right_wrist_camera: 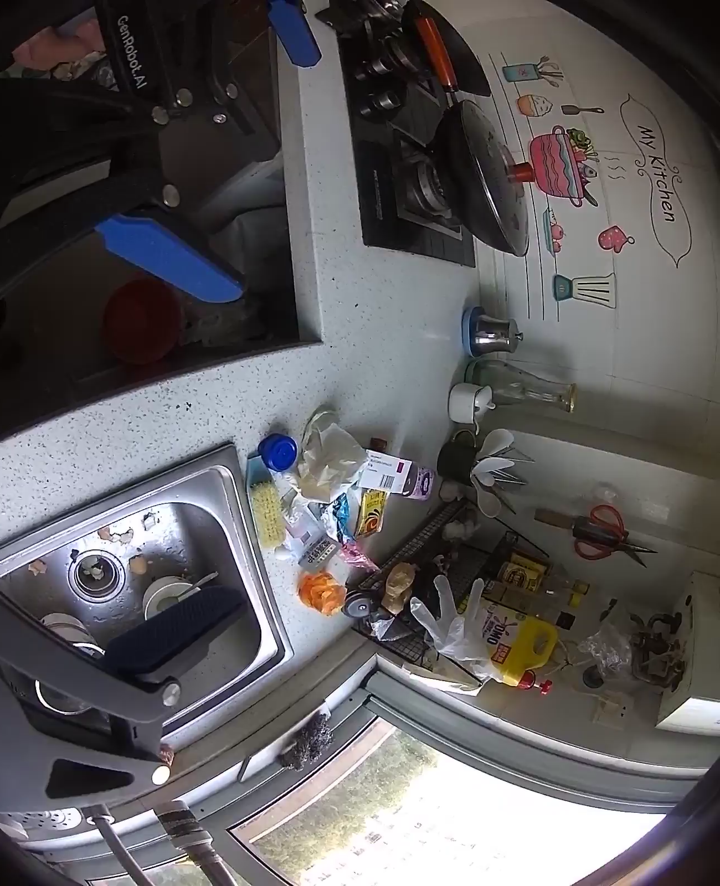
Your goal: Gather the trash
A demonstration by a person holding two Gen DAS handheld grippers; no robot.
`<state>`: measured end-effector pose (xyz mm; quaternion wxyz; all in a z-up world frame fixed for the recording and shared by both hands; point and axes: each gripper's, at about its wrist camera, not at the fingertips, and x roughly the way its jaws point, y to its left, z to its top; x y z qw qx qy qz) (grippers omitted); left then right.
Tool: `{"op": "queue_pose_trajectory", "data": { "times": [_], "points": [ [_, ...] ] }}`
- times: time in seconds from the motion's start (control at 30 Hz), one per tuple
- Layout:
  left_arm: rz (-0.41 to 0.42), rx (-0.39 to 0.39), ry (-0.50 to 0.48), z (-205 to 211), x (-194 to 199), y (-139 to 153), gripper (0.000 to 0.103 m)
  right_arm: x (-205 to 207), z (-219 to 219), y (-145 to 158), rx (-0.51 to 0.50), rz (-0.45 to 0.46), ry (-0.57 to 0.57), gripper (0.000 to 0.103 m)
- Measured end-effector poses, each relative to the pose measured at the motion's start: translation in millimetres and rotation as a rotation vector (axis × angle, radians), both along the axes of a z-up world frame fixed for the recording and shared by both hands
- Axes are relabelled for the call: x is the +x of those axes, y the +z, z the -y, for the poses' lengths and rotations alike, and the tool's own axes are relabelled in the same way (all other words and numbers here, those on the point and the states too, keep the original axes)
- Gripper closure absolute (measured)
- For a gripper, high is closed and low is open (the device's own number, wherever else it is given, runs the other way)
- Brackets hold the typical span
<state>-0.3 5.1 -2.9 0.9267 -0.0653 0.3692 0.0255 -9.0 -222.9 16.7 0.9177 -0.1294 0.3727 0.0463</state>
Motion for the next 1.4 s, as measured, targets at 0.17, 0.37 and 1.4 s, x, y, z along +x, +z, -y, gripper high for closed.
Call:
{"op": "queue_pose_trajectory", "data": {
  "times": [0.17,0.37,1.4],
  "points": [
    [-0.005,-0.002,-0.001,-1.2,-0.4,-1.3,0.001,1.3,-0.6,-1.4,0.004,-0.012,0.004,0.0],
    [-0.007,-0.002,-0.001,-1.7,-0.3,-1.7,0.001,2.4,0.6,-1.0,0.007,-0.017,0.007,0.0],
    [-0.034,0.004,-0.016,-1.8,2.6,-8.6,0.001,4.6,1.1,-5.9,0.014,-0.043,0.006,0.0]
  ]
}}
